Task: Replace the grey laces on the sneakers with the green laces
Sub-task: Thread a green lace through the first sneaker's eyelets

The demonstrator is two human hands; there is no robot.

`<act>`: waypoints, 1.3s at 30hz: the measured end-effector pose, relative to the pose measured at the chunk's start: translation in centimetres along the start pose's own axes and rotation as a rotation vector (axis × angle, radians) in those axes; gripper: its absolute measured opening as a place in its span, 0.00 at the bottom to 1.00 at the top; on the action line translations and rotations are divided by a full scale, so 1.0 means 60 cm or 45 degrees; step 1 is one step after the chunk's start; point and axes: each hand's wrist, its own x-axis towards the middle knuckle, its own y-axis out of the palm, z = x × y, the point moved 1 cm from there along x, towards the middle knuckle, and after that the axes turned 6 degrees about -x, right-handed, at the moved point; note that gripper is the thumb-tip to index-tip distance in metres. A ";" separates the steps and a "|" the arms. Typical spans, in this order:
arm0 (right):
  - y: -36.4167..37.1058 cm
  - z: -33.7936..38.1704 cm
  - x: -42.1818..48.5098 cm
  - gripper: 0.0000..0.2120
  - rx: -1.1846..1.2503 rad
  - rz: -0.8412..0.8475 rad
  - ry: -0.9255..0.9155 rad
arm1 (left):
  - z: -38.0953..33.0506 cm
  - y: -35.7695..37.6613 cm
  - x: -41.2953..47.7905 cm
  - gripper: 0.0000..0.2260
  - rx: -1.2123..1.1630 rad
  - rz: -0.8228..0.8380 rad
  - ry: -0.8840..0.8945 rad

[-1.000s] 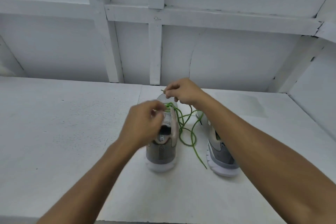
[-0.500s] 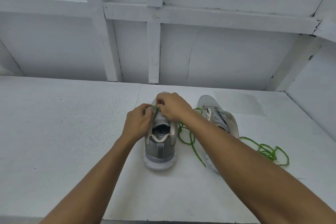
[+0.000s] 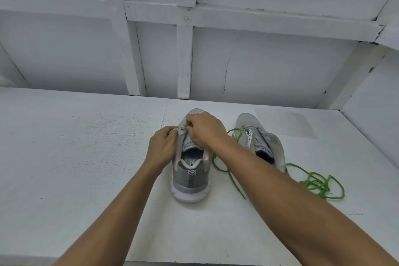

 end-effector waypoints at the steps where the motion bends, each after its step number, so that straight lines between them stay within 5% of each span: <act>1: 0.001 0.001 0.000 0.09 -0.002 -0.001 0.004 | -0.001 0.000 -0.001 0.13 0.010 -0.001 0.007; 13: 0.009 0.019 -0.001 0.07 -0.117 -0.082 -0.054 | -0.011 -0.005 0.011 0.16 -0.196 0.165 -0.108; 21: 0.005 0.013 -0.015 0.13 0.007 -0.105 0.009 | 0.000 -0.017 0.043 0.07 -0.280 0.232 -0.074; 23: 0.006 0.004 -0.029 0.16 0.062 -0.233 0.041 | 0.012 -0.023 0.064 0.07 -0.535 0.138 -0.141; 26: 0.010 -0.010 -0.077 0.13 0.359 -0.444 0.218 | 0.016 -0.074 0.112 0.10 -1.312 -0.068 -0.359; 29: 0.015 -0.015 -0.135 0.11 0.731 -0.342 0.453 | -0.004 -0.156 0.156 0.13 -1.934 -0.318 -0.367; 32: 0.034 -0.017 -0.158 0.12 0.892 -0.206 0.535 | -0.039 -0.168 0.151 0.11 -1.369 -0.247 -0.262; 37: 0.049 -0.021 -0.152 0.12 0.938 -0.188 0.564 | -0.041 -0.054 0.072 0.11 0.664 0.618 0.160; 39: 0.055 -0.023 -0.153 0.12 0.955 -0.206 0.572 | -0.038 -0.044 0.066 0.13 0.847 0.644 0.258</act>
